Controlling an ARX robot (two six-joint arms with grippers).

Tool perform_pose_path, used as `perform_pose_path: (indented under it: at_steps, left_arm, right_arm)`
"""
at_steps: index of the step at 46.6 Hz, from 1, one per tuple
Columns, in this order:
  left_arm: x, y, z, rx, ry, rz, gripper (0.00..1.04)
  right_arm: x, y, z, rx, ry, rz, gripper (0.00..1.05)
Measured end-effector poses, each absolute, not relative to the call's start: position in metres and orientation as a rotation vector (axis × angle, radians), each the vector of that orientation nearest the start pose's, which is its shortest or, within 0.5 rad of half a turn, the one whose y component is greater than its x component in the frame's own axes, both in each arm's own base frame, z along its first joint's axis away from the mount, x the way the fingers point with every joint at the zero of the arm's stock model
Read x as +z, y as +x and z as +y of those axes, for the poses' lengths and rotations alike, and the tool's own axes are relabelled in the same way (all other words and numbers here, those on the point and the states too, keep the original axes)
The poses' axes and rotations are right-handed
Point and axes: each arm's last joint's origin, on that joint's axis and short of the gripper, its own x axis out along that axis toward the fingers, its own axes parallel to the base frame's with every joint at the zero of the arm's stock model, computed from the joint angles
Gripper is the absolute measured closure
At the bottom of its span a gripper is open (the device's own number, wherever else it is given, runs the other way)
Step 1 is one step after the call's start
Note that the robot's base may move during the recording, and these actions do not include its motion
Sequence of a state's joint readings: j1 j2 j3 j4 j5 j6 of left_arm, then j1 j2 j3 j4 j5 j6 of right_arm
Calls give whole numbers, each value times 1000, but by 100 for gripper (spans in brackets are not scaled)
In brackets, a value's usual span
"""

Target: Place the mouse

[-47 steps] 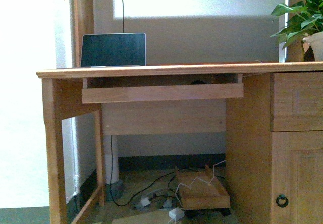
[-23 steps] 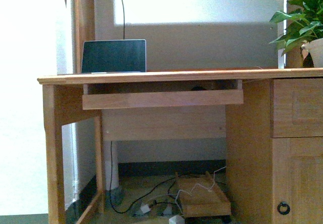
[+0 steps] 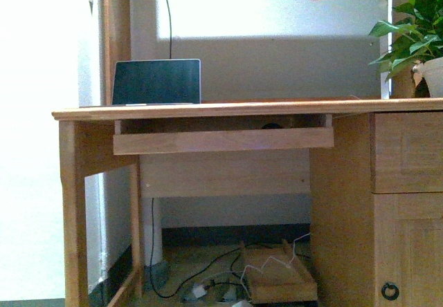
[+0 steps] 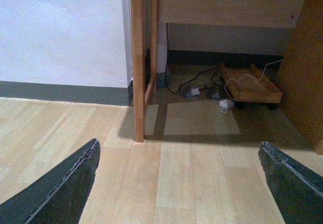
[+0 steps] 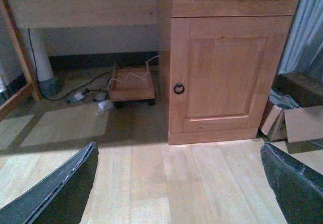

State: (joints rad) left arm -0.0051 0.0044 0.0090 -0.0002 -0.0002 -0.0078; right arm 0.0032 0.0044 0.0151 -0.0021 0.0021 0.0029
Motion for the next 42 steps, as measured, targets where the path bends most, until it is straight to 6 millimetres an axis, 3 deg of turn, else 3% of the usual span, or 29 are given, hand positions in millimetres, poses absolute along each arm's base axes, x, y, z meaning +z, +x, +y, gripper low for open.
perform_pose_path:
  at_steps: [42]
  left_arm:
    - [166, 97, -1, -5, -8, -4, 8]
  right_arm:
    - [168, 97, 0, 3, 3, -9, 7]
